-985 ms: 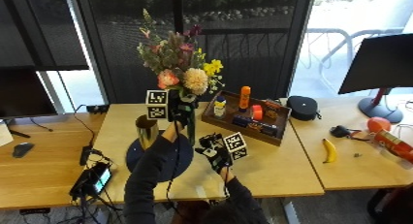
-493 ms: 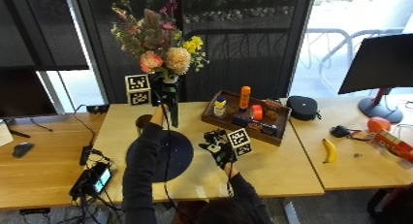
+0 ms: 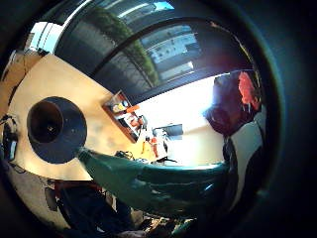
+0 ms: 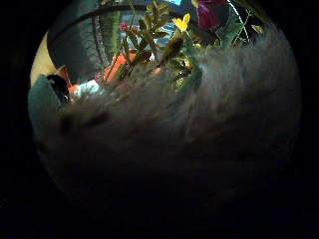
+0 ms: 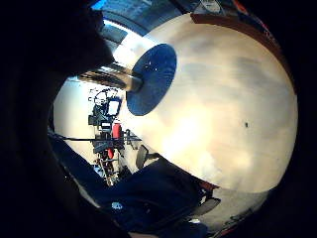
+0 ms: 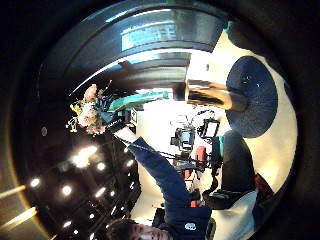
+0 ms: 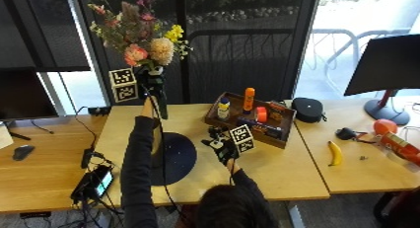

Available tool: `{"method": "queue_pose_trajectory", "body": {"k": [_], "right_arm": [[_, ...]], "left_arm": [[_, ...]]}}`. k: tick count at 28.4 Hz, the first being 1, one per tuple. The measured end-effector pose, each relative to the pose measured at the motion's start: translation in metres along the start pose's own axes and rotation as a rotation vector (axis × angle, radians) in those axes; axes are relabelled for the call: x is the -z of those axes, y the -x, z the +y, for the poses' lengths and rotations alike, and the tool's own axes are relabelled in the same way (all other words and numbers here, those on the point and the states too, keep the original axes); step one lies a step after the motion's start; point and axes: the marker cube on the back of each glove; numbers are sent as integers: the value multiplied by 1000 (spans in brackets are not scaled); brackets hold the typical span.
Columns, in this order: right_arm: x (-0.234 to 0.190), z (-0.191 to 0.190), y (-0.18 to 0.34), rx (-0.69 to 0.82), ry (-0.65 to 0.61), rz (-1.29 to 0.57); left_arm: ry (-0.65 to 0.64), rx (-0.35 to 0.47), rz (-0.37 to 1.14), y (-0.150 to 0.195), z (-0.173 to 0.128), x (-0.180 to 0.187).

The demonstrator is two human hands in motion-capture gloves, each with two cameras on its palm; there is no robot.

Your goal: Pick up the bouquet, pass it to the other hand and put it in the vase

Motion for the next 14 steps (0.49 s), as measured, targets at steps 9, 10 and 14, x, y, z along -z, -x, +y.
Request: {"method": "queue_pose_trajectory", "body": {"k": [9,10,14], "right_arm": [[-12,5,16,118,-19,45],[-13,3,15,151,-29,59],[-16,3,15,131,23,10]], "left_arm": [[-77,-11,-44,9,-32,24],[-81,-11,-46,10,-35,26],[-93,-4,-51,15,-44,32]]}}
